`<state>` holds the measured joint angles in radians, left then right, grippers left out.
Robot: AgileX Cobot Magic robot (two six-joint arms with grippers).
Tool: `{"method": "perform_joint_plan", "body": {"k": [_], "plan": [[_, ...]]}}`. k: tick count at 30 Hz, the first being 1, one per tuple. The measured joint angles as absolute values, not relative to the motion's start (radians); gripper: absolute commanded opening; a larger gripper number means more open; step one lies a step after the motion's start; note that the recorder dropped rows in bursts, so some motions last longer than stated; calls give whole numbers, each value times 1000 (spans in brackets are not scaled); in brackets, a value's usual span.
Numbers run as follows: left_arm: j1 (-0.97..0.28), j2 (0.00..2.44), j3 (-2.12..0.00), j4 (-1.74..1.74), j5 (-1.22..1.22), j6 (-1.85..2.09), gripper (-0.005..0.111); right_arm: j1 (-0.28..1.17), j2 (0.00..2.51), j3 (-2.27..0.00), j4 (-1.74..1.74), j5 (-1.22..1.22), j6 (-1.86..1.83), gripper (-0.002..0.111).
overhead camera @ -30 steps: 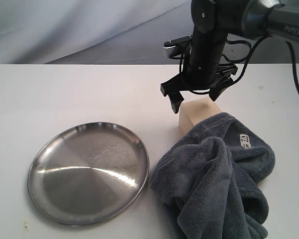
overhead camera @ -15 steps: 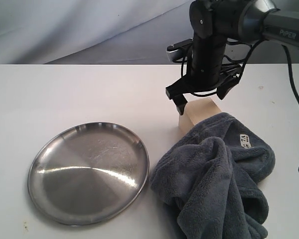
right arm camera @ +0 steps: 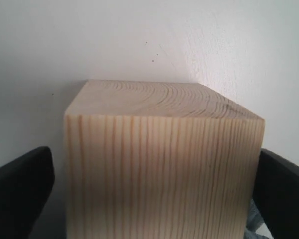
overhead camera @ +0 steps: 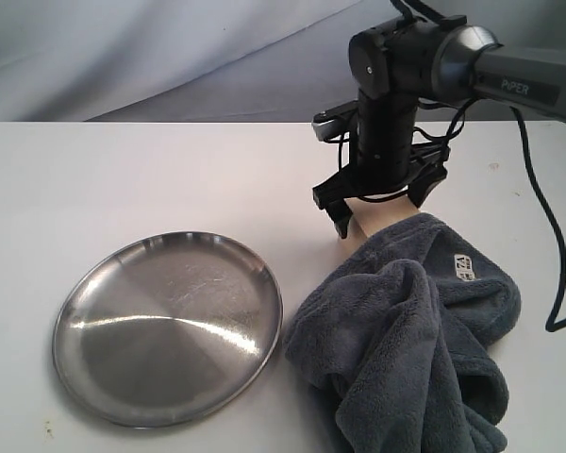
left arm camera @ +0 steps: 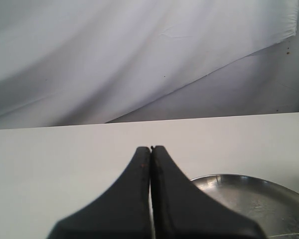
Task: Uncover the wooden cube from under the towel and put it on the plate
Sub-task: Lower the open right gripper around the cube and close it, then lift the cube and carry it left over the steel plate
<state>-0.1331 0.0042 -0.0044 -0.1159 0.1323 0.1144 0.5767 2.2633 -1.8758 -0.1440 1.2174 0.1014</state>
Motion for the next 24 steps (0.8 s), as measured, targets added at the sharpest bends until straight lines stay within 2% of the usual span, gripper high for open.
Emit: {"method": "perform_joint_plan", "body": {"k": [4, 7, 10, 14, 18, 19, 24], "plan": [[-133, 4, -4, -116, 132, 114, 0, 577, 2267, -1876, -148, 1217, 101, 96], [-133, 4, -4, -116, 132, 114, 0, 577, 2267, -1876, -148, 1217, 101, 88], [-133, 4, -4, -116, 132, 114, 0, 577, 2267, -1876, -153, 1217, 104, 69], [-133, 4, -4, -116, 132, 114, 0, 577, 2267, -1876, -160, 1217, 120, 34], [-133, 4, -4, -116, 132, 114, 0, 577, 2267, -1876, -161, 1217, 133, 4], [-133, 4, -4, -116, 132, 114, 0, 577, 2267, -1876, -163, 1217, 136, 0], [-133, 4, -4, -116, 132, 114, 0, 577, 2267, -1876, -163, 1217, 140, 0]]}}
